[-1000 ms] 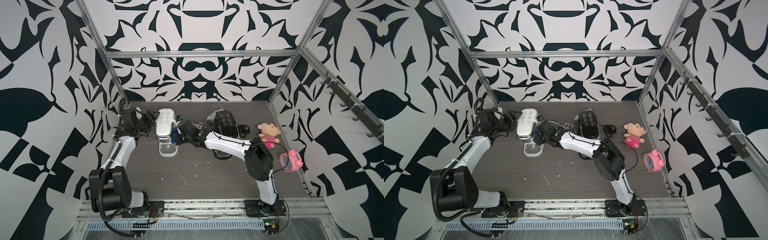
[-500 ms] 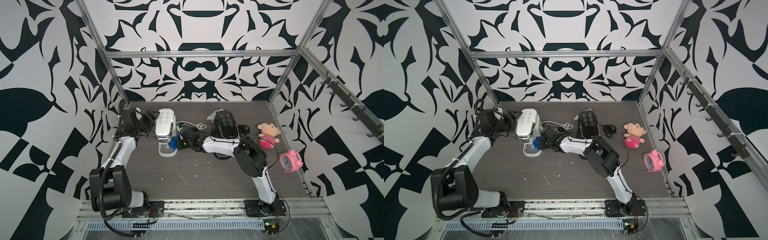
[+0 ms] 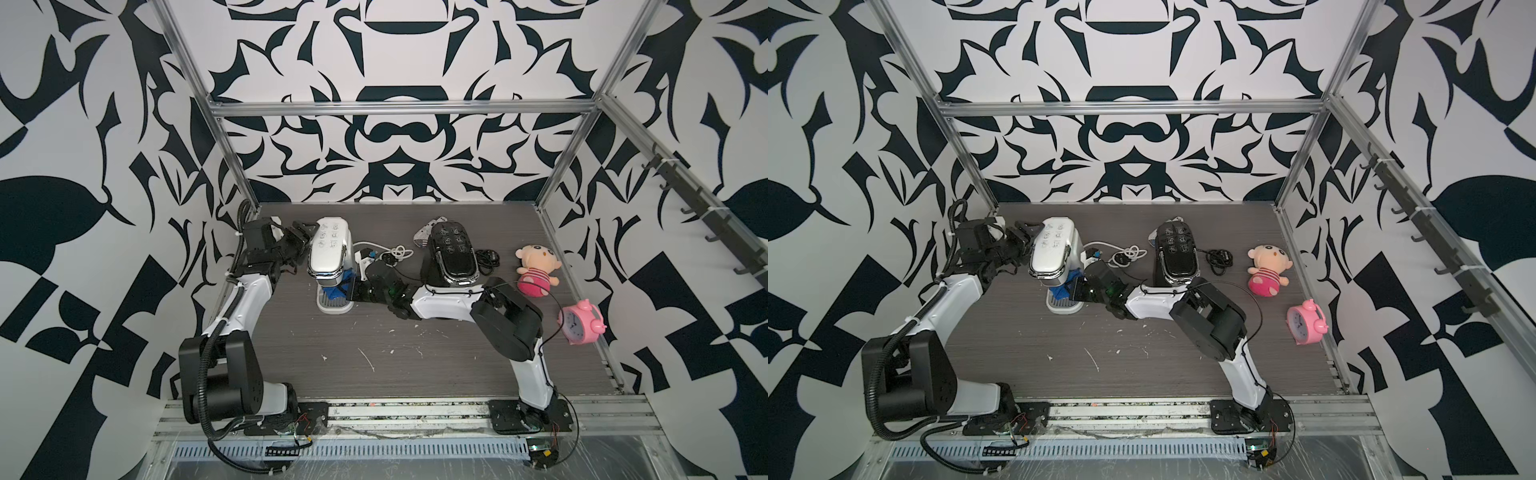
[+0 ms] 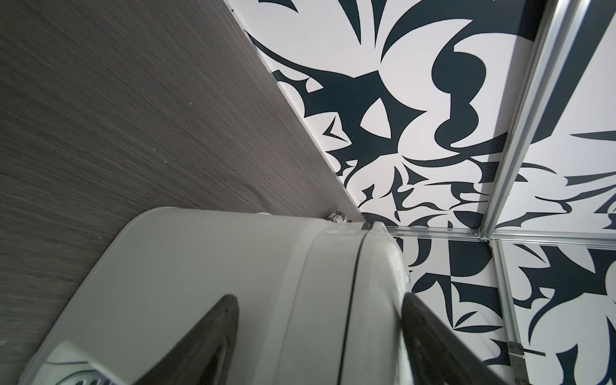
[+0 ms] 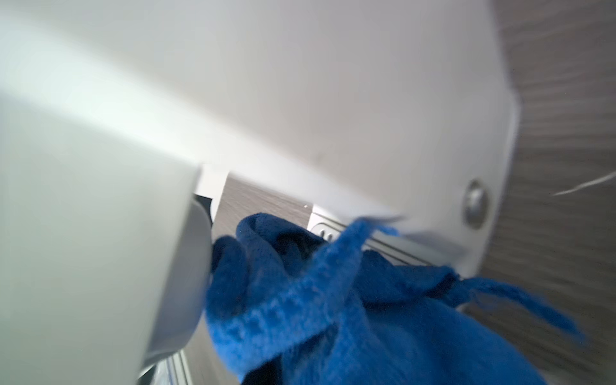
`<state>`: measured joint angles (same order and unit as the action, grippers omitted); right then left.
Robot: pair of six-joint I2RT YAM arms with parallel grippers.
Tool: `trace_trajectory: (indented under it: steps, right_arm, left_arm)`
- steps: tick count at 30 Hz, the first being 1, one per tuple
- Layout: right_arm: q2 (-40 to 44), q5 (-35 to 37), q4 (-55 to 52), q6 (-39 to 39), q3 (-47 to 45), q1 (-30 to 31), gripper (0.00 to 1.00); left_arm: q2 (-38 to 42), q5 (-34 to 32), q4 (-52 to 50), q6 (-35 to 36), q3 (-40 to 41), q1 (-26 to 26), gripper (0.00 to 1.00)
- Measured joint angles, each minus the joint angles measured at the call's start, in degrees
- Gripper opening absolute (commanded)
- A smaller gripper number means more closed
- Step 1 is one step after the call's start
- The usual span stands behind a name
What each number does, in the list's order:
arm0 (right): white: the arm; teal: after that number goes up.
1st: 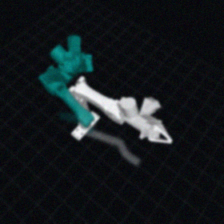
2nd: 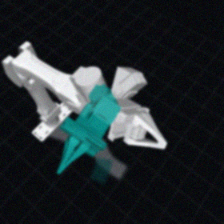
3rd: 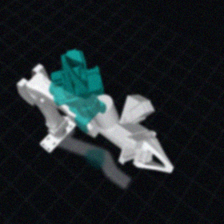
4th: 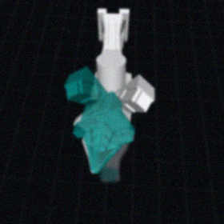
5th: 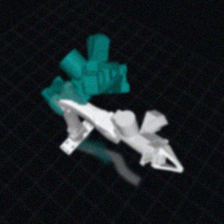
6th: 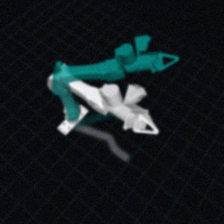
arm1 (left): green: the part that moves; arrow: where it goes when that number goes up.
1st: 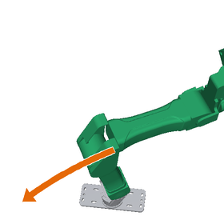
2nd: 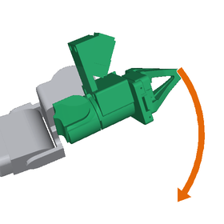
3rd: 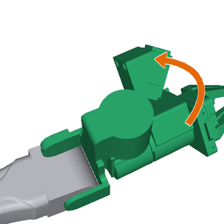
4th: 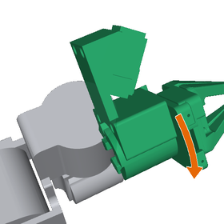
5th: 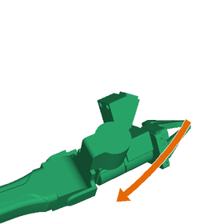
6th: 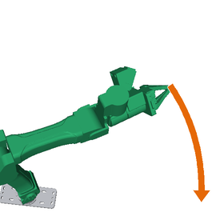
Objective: Wipe the surface of a coffee machine
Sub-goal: Wipe the dirt from the surface of the coffee machine.
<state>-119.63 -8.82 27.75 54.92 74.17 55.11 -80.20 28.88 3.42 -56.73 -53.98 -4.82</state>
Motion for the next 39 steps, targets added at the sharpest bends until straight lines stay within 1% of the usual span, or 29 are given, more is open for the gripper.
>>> trace_trajectory:
  steps: [8,17,27,34,39]
  right_arm:
    - [-7.7,0.1,14.5,7.8,-1.5,1.3,0.00]
    - [-8.8,3.4,25.7,11.6,-0.9,2.6,0.00]
    - [-11.2,7.1,31.8,12.7,0.1,3.1,0.00]
    - [-9.2,12.7,35.1,12.7,-6.1,3.1,0.00]
    - [-5.3,16.3,34.8,12.7,-10.2,2.9,0.00]
  left_arm:
    - [0.0,0.3,0.2,-0.5,0.1,0.0,0.78]
    - [0.0,0.6,0.5,-1.0,0.2,0.0,0.78]
    - [0.0,0.7,0.7,-1.4,0.4,0.0,0.77]
    - [-0.1,0.7,0.7,-1.3,0.4,0.1,0.77]
    - [-0.1,0.6,0.8,-1.3,0.4,0.1,0.77]
